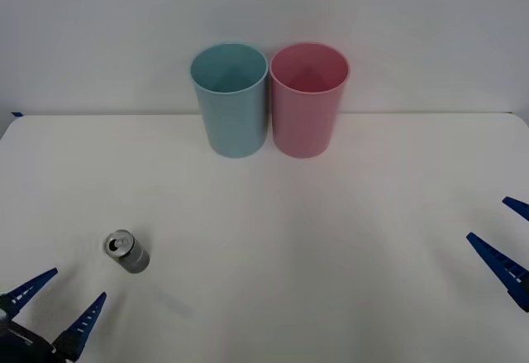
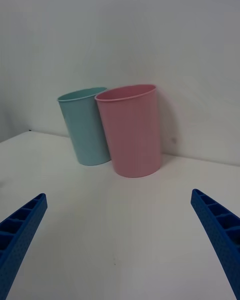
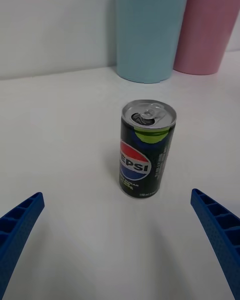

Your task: Grasp the object on the table and drop it into the matching bin: aluminum can to the light blue bin, PET bottle to the pink bin.

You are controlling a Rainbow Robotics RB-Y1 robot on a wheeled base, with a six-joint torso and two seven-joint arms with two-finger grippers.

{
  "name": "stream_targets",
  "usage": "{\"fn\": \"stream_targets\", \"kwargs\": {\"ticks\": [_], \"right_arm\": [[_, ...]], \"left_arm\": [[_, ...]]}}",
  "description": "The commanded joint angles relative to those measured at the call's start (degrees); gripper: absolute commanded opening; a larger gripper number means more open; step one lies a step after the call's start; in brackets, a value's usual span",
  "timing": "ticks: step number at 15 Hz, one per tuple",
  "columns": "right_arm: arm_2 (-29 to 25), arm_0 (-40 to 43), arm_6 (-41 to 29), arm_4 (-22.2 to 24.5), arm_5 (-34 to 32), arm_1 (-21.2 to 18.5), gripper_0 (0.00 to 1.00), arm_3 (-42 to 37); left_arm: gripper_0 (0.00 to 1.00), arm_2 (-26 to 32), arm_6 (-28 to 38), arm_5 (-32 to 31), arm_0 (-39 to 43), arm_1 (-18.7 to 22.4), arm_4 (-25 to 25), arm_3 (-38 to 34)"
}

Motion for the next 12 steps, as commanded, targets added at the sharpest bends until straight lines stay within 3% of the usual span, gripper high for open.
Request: {"fn": "stream_targets", "kwargs": {"ticks": [1,12], "right_arm": [[0.0,0.0,0.0,0.0,0.0,0.0,1.00,0.0],[0.0,0.0,0.0,0.0,0.0,0.0,1.00,0.0]], "left_arm": [[1.00,-1.6,-0.9,-0.1,-2.6,-1.4,0.2,2.5],[1.00,-4.9,-3.6,0.0,-11.0,-2.3,1.8,10.0]]}}
